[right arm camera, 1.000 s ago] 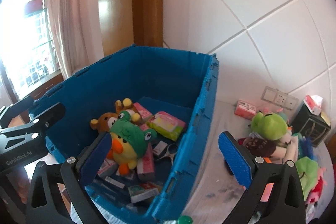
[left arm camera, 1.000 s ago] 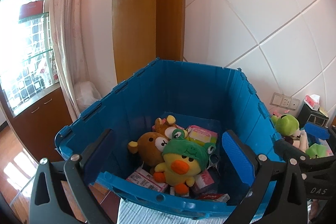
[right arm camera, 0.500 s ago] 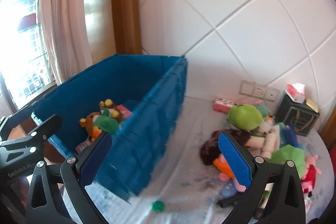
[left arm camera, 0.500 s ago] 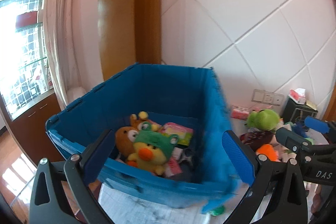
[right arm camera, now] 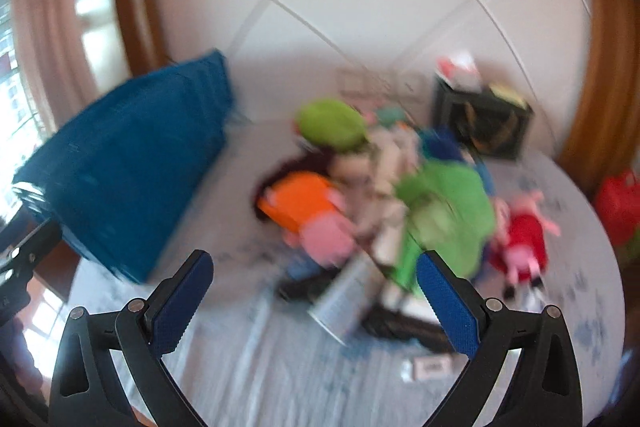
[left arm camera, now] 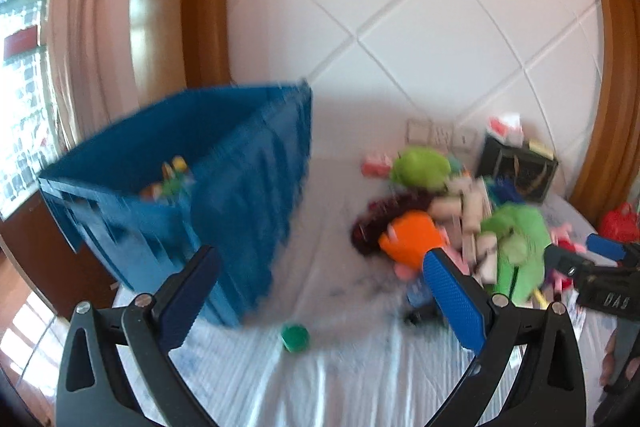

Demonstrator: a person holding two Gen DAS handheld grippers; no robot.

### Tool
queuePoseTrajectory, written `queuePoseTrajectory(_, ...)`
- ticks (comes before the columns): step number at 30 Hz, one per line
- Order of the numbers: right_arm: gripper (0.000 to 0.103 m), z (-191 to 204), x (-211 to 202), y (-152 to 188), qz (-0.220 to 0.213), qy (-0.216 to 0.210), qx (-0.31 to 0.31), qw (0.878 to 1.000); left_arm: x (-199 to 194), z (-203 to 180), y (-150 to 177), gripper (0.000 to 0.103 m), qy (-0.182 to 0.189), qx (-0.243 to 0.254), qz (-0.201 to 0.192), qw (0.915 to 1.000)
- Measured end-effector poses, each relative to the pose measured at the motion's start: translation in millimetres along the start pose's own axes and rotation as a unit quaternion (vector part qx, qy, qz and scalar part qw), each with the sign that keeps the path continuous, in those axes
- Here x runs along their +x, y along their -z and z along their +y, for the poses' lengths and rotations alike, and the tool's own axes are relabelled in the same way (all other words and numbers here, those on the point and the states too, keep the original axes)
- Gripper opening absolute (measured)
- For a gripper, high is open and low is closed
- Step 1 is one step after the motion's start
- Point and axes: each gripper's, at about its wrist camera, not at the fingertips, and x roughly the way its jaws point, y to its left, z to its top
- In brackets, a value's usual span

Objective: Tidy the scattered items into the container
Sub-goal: 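Withdraw both tools from the crate back toward the cluttered pile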

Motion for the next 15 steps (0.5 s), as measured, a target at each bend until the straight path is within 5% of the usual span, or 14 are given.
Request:
queuePoseTrajectory(10,0.103,-57.3,77.1,89.1,0.102,0.034,0.079,0.991,106.6,2.2,105.7,0.103,-0.004,0.036,0.131,0.9907)
queuePoseTrajectory(15,0.103,-74.7,96.8,125.4,0.102,0.082,0.138,0.982,161.6,28.0,132.1,0.103,-0.005,0.043,0.155,0.9870)
